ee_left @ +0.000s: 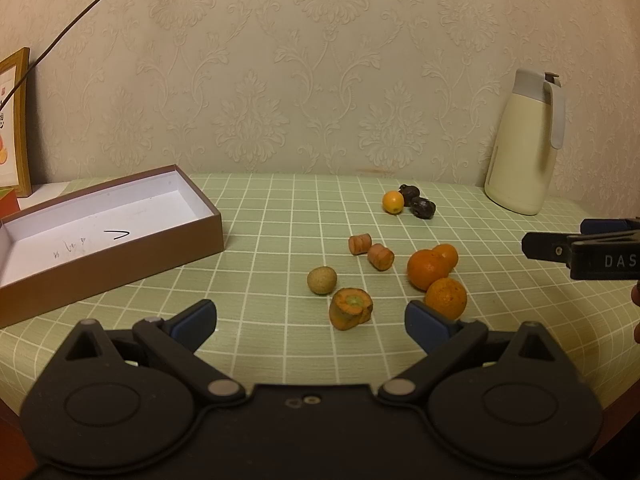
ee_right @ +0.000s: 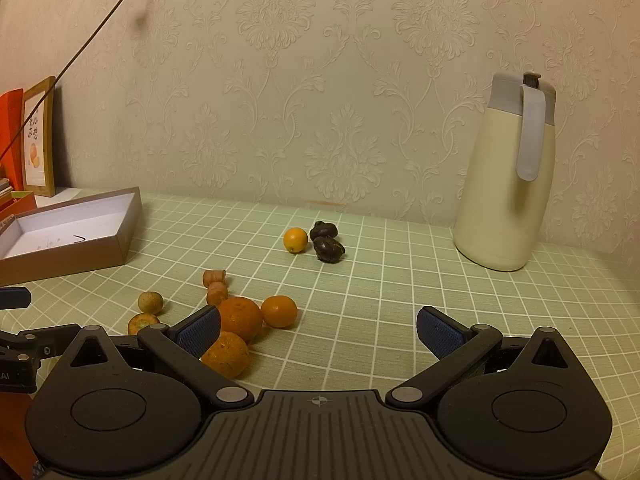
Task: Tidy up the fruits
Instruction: 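Move the left tool toward the cut orange fruit half, then grasp the cut orange fruit half with the left tool, then carry the fruit half into the white box with left tool while right tool carries an orange there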
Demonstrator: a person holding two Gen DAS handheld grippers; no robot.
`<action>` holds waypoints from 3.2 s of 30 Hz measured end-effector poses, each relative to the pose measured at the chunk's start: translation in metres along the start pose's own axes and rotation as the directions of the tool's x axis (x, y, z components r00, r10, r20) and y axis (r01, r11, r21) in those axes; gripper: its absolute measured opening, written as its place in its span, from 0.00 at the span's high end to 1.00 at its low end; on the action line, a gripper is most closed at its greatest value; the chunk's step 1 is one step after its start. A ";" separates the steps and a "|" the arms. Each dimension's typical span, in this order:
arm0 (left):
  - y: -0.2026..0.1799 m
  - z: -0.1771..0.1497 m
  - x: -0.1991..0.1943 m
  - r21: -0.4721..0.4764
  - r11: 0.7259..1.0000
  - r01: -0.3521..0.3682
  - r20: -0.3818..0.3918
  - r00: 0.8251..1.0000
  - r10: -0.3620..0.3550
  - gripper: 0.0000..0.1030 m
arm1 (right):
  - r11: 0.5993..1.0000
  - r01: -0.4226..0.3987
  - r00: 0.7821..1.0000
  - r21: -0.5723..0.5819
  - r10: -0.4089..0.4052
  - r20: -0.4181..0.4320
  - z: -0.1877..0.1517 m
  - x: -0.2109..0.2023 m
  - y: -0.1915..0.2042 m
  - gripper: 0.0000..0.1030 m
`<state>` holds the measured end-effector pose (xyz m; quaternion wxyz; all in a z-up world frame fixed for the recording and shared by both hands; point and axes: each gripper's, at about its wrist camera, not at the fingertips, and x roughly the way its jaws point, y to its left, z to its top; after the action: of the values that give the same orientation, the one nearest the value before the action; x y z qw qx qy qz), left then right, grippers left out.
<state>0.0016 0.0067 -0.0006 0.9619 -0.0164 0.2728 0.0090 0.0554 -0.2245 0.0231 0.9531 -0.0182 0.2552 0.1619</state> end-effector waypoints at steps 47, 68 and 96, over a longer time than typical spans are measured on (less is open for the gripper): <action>-0.008 0.003 0.053 0.004 1.000 0.010 -0.042 0.999 -0.010 0.76 | 0.996 0.057 0.998 0.069 -0.054 -0.044 0.002 0.010 -0.020 0.00; 0.070 0.025 -0.001 -0.029 0.995 -0.099 0.020 0.995 0.099 0.76 | 0.994 -0.105 0.983 -0.014 0.101 -0.156 -0.001 0.050 0.048 0.00; 0.122 0.021 -0.025 -0.113 0.971 -0.209 0.056 0.975 0.216 0.76 | 0.980 -0.198 0.967 0.004 0.196 -0.163 0.017 0.064 0.086 0.64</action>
<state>-0.0119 0.1290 0.0271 0.9619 -0.0379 0.2392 0.1269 0.0883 -0.1215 0.0107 0.9081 -0.0117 0.3318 0.2551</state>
